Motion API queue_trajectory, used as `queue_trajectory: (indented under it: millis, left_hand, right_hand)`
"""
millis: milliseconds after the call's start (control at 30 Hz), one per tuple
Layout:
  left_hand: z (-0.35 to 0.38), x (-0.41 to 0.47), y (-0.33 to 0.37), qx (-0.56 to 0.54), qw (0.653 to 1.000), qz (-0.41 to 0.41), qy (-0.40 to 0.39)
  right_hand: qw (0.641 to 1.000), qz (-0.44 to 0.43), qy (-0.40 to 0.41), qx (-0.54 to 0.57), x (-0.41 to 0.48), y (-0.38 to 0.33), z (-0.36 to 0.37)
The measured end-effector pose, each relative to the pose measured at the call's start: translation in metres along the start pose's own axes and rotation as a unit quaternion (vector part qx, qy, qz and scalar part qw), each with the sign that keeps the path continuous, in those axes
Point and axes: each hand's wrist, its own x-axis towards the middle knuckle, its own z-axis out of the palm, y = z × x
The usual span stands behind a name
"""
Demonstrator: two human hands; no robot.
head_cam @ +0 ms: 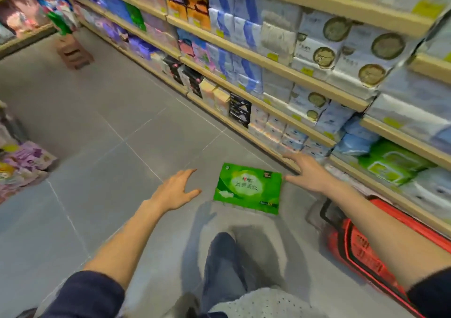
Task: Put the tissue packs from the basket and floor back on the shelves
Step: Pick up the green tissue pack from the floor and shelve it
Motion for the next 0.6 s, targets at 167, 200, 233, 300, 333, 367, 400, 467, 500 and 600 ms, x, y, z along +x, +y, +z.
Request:
queue_trajectory:
  millis: [167, 200, 233, 300, 333, 367, 400, 467, 500, 600]
  left_hand:
    - [-0.014, 0.073, -0.017, -0.064, 0.997, 0.027, -0.042]
    - [-0.016, 0.086, -0.020, -0.074, 0.996, 0.031, -0.049]
    - [-0.018, 0.099, -0.023, -0.083, 0.994, 0.035, -0.055]
    - [-0.016, 0.124, -0.029, -0.093, 0.993, 0.041, -0.060]
    - [-0.015, 0.135, -0.031, -0.095, 0.992, 0.042, -0.066]
    - [-0.012, 0.147, -0.033, -0.095, 0.992, 0.046, -0.072]
    - [-0.008, 0.160, -0.036, -0.090, 0.991, 0.053, -0.080]
    - [0.008, 0.193, -0.047, -0.069, 0.990, 0.065, -0.100]
    - [0.020, 0.211, -0.053, -0.062, 0.990, 0.066, -0.110]
    - [0.070, 0.264, -0.077, -0.052, 0.988, 0.051, -0.139]
  right_hand:
    - [0.994, 0.089, 0.035, 0.046, 0.036, -0.002, 0.004]
    - [0.993, 0.102, 0.040, 0.054, 0.042, -0.002, 0.005]
    - [0.991, 0.112, 0.045, 0.061, 0.048, -0.002, 0.006]
    - [0.985, 0.140, 0.056, 0.080, 0.057, 0.001, 0.010]
    - [0.982, 0.156, 0.059, 0.093, 0.060, 0.003, 0.013]
    - [0.978, 0.170, 0.061, 0.100, 0.064, 0.008, 0.017]
    - [0.976, 0.182, 0.061, 0.105, 0.070, 0.013, 0.022]
    - [0.971, 0.201, 0.061, 0.117, 0.088, 0.032, 0.039]
    - [0.968, 0.208, 0.062, 0.124, 0.100, 0.043, 0.049]
    - [0.958, 0.236, 0.059, 0.151, 0.142, 0.086, 0.095]
